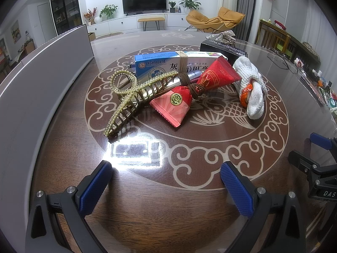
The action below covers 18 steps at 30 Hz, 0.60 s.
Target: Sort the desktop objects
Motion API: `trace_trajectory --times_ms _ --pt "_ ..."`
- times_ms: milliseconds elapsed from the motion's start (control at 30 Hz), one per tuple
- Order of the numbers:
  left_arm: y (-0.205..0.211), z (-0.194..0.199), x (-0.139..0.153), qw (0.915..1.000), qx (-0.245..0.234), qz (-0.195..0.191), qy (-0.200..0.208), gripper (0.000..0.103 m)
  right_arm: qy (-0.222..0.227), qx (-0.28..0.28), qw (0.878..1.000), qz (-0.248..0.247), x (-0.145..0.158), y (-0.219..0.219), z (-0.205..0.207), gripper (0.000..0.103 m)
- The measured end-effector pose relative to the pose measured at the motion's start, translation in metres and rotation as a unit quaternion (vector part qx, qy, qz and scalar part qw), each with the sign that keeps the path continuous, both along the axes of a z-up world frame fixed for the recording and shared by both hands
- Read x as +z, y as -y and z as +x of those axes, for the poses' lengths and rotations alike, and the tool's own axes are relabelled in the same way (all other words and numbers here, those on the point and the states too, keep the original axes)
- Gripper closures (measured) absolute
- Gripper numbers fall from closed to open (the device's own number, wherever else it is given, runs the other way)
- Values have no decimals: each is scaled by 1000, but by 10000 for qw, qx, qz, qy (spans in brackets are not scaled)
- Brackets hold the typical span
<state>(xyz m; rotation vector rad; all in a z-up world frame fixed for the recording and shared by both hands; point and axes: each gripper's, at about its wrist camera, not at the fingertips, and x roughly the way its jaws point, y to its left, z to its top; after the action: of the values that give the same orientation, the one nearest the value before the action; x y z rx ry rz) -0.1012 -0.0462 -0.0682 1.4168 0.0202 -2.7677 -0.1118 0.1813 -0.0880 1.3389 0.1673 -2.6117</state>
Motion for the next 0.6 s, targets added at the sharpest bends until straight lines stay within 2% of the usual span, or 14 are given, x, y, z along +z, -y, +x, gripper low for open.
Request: trace_trajectory --times_ms 200,300,400,500,600 --pt "13 5 3 9992 -215 318 -70 0 -1 -1 10000 0 0 0 0 0" --pt "27 0 2 9995 67 302 4 0 0 -2 10000 0 0 0 0 0" --pt "35 -5 10 9987 111 498 -65 0 0 -3 10000 0 0 0 0 0" --pt "32 -13 22 9993 51 290 -210 0 0 -3 10000 0 0 0 0 0" --pt "33 -28 34 9993 224 34 -303 0 0 -3 10000 0 0 0 0 0"
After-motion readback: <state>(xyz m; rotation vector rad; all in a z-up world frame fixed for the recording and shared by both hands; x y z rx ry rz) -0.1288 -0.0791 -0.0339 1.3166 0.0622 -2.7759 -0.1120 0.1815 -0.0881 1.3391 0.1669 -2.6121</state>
